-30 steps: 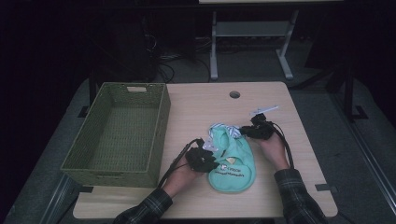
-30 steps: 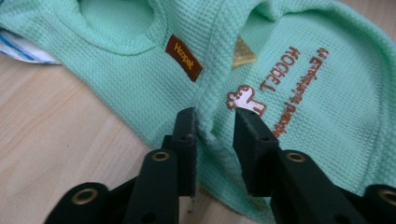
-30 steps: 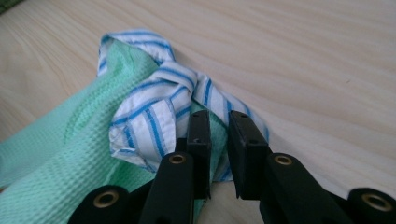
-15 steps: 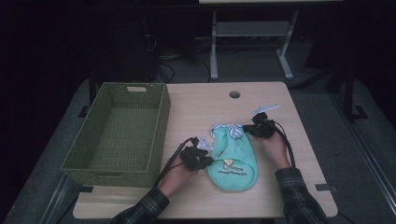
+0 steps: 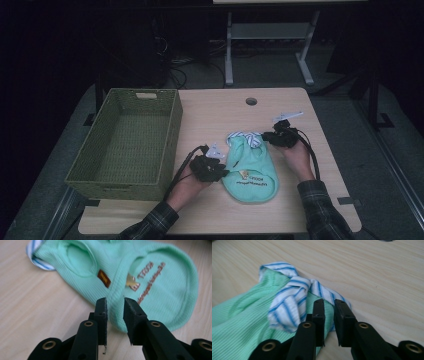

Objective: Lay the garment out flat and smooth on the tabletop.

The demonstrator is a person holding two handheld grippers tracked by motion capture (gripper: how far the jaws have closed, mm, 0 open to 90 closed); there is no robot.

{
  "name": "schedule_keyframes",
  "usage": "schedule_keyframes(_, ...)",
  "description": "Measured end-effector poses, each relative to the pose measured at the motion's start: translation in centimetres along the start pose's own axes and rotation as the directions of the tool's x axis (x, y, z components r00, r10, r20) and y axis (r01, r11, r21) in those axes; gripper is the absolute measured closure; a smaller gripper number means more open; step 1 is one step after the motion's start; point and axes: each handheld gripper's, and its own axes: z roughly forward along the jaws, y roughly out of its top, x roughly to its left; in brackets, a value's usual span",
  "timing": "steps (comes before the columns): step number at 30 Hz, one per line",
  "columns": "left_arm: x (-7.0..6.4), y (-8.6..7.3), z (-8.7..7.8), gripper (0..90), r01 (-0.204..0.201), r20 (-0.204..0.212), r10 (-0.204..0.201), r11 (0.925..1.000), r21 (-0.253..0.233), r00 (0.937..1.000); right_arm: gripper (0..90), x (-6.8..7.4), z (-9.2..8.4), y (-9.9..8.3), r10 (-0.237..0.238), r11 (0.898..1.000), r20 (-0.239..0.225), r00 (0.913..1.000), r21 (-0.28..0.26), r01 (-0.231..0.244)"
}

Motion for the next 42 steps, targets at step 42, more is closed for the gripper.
schedule_keyframes(42,2.9,1.0,4.8,89.6,-0.026,-0.01,0.027,0.997,0.073,0.9996,89.7,4.6,-3.9,-7.5,-0.038,0.995,-0.099,0.9944,0.085,0.046)
